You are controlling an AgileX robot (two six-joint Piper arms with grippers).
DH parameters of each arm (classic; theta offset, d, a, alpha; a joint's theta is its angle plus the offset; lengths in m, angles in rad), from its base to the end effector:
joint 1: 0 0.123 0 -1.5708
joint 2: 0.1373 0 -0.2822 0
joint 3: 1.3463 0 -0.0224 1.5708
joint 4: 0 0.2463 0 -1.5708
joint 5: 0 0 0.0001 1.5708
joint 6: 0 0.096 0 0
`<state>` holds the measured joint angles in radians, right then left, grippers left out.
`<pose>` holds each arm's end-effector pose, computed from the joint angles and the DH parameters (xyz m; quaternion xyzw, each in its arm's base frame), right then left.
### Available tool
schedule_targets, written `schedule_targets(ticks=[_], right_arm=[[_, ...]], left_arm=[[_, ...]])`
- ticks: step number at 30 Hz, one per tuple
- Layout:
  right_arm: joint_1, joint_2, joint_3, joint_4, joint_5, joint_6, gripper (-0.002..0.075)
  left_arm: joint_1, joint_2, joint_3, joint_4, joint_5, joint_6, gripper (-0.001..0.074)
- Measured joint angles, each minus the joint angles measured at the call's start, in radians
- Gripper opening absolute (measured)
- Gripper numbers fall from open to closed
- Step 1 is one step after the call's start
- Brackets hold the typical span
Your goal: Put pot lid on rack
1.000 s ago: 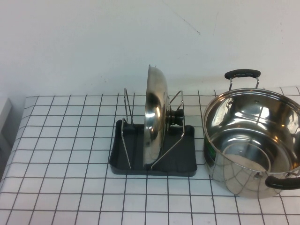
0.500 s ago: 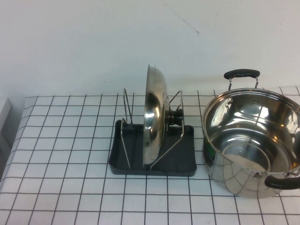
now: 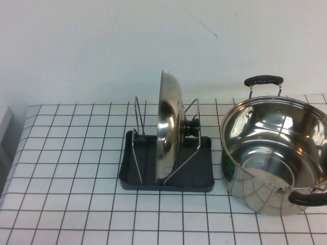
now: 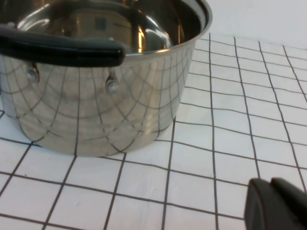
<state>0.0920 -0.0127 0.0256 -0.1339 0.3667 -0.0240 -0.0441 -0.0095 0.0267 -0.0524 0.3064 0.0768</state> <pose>0.0560 0.0005 0.1712 -0.0822 0.7974 -0.0362 0.5968 0.0574 -0.0041 0.1760 0.0327 0.7847 -0.0115 0.6188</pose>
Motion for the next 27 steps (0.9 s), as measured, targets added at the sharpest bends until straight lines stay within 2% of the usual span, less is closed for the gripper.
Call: schedule_targets(ticks=[7,16,27], right_arm=[[0.000,0.000,0.000,0.000,0.000,0.000,-0.0001],[0.000,0.000,0.000,0.000,0.000,0.000,-0.0001],[0.000,0.000,0.000,0.000,0.000,0.000,-0.0001]], left_arm=[[-0.009,0.000,0.000,-0.011,0.004,0.013,-0.0002],[-0.079,0.000,0.000,-0.014,0.004,0.017,-0.0002],[-0.081,0.000,0.000,-0.014,0.004,0.017,-0.0002]])
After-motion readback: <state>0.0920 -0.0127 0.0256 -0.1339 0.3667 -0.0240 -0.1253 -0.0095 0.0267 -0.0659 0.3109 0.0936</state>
